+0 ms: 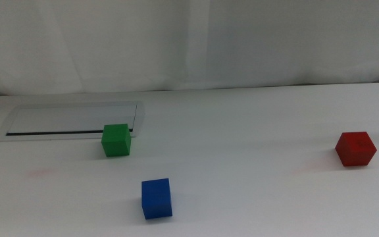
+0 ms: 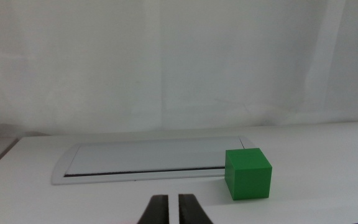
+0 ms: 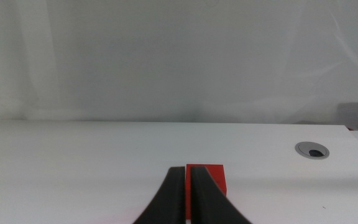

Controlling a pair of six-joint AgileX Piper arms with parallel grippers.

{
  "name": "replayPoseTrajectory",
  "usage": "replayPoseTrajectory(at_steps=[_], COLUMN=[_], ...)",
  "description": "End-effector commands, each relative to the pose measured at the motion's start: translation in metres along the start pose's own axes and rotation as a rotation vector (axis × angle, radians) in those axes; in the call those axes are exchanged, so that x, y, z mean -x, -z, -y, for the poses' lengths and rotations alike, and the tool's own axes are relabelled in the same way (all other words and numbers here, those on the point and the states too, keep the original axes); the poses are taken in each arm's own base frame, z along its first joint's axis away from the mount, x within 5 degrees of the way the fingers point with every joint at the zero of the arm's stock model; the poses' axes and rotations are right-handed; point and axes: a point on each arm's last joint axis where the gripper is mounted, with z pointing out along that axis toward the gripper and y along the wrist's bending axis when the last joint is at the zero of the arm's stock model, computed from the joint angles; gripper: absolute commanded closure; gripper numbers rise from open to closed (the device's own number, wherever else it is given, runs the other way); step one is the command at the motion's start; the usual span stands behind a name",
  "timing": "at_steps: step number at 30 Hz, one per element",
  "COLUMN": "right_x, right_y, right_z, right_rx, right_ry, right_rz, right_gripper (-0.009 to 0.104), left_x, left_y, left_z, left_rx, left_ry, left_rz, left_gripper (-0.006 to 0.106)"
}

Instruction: Stack red cubes first, then green, then blue cubes in a specific spot.

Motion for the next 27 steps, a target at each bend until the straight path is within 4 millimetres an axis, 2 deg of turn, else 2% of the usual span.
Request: replayPoseTrajectory(at_steps=[1, 5, 7, 8, 10, 12, 13, 14, 27], right_x=[-0.001, -0.001, 0.001, 0.002, 0.002, 0.004, 0.004, 0.004, 0.009], right_y=[0.0, 0.0, 0.0, 0.0, 0.0, 0.0, 0.0, 0.0, 0.001], right_z=[0.0, 0.0, 0.0, 0.0, 0.0, 0.0, 0.0, 0.0, 0.0], right_rx=[-0.005, -0.005, -0.004, -0.003, -0.001, 0.0, 0.001, 0.001, 0.007], right_ry=[0.004, 0.002, -0.006, -0.027, -0.089, -0.135, -0.149, -0.149, -0.207], right_rz=[0.009, 0.006, 0.027, 0.036, 0.043, 0.059, 0.063, 0.066, 0.117], right_gripper=[0.092, 0.092, 0.075, 0.065, 0.039, 0.012, 0.0, -0.008, -0.008], left_x=[-0.012, -0.011, -0.009, -0.009, -0.009, -0.009, -0.009, -0.009, -0.009], left_y=[-0.001, -0.001, -0.001, -0.001, -0.001, -0.001, -0.001, -0.001, -0.001], left_z=[0.001, 0.001, 0.001, 0.001, 0.001, 0.001, 0.001, 0.001, 0.001], left_rx=[-0.009, -0.01, -0.015, -0.015, -0.016, -0.016, -0.016, -0.016, -0.016], left_ry=[0.007, 0.007, 0.108, 0.135, 0.165, 0.167, 0.175, 0.172, 0.172], left_rz=[-0.023, -0.016, 0.007, 0.008, 0.008, 0.008, 0.008, 0.008, 0.008], left_gripper=[0.103, 0.103, 0.087, 0.078, 0.054, 0.018, 0.008, 0.008, 0.009])
